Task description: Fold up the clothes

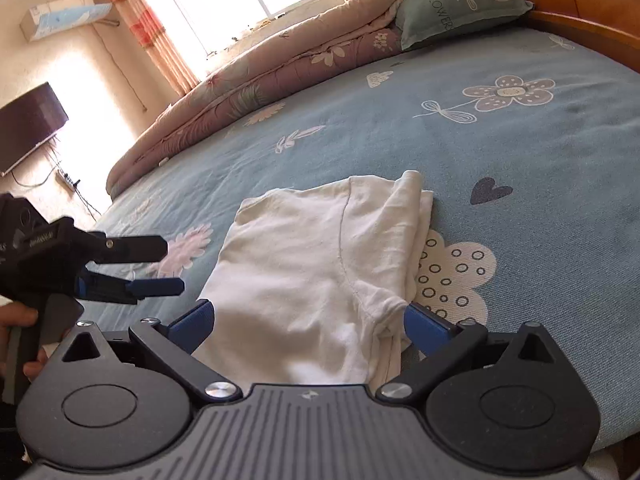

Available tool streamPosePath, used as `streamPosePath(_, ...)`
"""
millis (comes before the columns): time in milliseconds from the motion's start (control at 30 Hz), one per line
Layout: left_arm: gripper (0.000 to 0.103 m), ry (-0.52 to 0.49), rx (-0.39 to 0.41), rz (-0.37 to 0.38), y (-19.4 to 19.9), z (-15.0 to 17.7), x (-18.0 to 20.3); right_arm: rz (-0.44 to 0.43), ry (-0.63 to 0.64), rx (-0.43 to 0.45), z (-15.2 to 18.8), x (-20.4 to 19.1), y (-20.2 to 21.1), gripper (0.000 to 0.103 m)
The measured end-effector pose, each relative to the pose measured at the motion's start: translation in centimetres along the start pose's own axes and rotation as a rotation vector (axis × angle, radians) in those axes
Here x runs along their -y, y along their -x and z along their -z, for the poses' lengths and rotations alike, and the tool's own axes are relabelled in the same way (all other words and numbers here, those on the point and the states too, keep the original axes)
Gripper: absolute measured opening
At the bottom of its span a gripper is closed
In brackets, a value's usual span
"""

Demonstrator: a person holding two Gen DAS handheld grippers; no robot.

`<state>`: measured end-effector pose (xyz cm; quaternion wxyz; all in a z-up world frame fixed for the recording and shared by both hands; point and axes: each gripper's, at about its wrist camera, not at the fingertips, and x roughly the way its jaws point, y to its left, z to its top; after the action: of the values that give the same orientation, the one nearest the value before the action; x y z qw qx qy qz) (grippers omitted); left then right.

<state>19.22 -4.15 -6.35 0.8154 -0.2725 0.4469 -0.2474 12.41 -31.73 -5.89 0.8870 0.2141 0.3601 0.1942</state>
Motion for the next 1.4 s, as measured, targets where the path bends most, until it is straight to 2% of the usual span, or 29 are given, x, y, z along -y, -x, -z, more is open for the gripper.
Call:
streamPosePath(67,0.096,0.062,0.0,-0.001,-0.1,0.0,-1.4,-0.029,-0.054,0.003,-0.9,1.2,0.1,0.103)
streamPosePath(200,0.096,0.145,-0.014,0.014,-0.5,0.1,-3.6,-0.074,-0.169,-0.059,-1.7,3.8,-1.8,0.103)
streamPosePath(333,0.096,0.229,-0.064,0.07,-1.6,0.0,-5.6,-0.125,-0.305,-0.117,-1.6,6.3,-3.8,0.103)
streamPosePath(433,0.096,0.237,-0.069,0.104,-2.5,-0.5,-6.1,-0.196,-0.374,-0.108,-2.1,7.6,-4.5,0.103)
streamPosePath(567,0.096,0.232,-0.075,0.136,-3.9,-1.9,-6.2,-0.233,-0.402,-0.12,-3.5,8.4,-5.8,0.103)
streamPosePath(733,0.099,0.192,-0.089,0.136,-6.2,-4.1,-5.4,-0.224,-0.36,-0.138,-5.2,7.9,-8.1,0.103)
streamPosePath(833,0.1,0.169,-0.094,0.131,-6.3,-4.2,-5.1,-0.216,-0.345,-0.14,-5.8,7.6,-9.1,0.103)
streamPosePath(900,0.1,0.16,-0.093,0.14,-5.9,-3.7,-5.2,-0.22,-0.341,-0.138,-5.4,7.5,-8.7,0.103)
streamPosePath(1000,0.1,0.2,-0.099,0.184,-5.1,-2.8,-6.0,-0.232,-0.349,-0.15,-4.5,7.3,-7.5,0.103)
streamPosePath(1133,0.1,0.205,-0.107,0.194,-5.7,-3.5,-6.2,-0.254,-0.346,-0.155,-3.3,7.2,-6.2,0.103)
streamPosePath(1400,0.1,0.19,-0.108,0.176,-6.8,-4.6,-5.6,-0.245,-0.354,-0.12,-4.8,7.3,-8.4,0.103)
